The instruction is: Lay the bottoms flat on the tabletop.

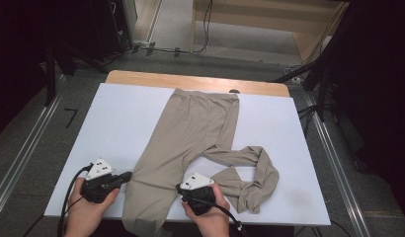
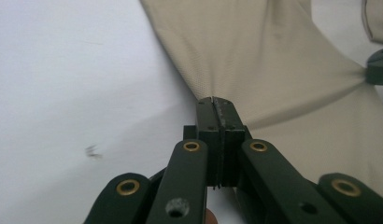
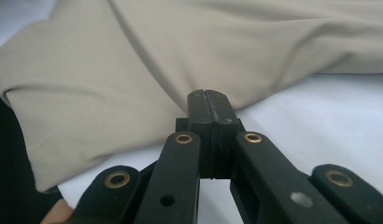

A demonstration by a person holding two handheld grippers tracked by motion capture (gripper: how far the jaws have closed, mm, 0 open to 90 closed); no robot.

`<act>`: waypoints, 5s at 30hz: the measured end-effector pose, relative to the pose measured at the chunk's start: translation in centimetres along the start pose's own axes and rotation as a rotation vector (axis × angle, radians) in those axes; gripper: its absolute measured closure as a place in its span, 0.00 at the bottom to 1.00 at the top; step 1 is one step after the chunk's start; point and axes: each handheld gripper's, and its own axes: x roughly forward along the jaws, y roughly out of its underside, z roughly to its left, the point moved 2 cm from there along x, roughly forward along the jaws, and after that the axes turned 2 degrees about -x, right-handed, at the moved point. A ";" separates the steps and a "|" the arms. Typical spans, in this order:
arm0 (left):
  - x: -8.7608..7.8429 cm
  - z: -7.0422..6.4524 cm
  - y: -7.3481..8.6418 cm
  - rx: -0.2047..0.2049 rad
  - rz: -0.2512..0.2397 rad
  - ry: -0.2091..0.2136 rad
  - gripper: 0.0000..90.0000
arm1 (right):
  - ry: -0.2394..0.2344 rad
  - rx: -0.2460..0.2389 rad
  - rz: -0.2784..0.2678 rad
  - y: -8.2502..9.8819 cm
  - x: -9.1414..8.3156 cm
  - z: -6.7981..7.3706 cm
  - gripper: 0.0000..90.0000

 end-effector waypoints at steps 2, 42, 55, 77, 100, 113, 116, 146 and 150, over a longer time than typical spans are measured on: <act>-0.1 0.5 0.0 0.009 0.003 -0.022 1.00 | 0.027 0.005 -0.004 0.0 -0.5 -0.4 0.98; -0.2 2.3 -0.6 -0.075 -0.069 0.045 1.00 | -0.014 0.032 -0.086 -4.2 1.4 -1.2 0.98; -0.4 2.0 1.9 -0.089 -0.004 0.107 0.64 | -0.162 0.027 -0.017 -1.4 2.5 0.3 0.51; -5.0 -4.2 3.8 0.009 0.009 0.299 0.99 | -0.194 -0.107 -0.068 0.2 -2.5 5.7 0.95; -3.2 -4.0 3.9 0.025 -0.026 0.217 0.59 | 0.086 0.038 -0.077 4.8 -7.8 -2.9 0.47; -1.4 -7.1 0.5 0.053 -0.139 0.290 0.14 | 0.385 0.356 0.012 11.1 -11.0 -14.4 0.38; -0.8 -7.8 0.0 0.064 -0.141 0.317 0.09 | 0.302 0.371 0.014 12.2 -10.5 -14.7 0.81; 12.9 -19.4 -6.3 0.231 0.077 0.229 0.41 | 0.121 0.202 -0.125 9.9 -13.6 -9.1 0.52; 14.5 -20.6 -6.3 0.240 0.152 0.216 0.59 | 0.157 0.294 -0.099 9.6 -11.9 -11.6 0.52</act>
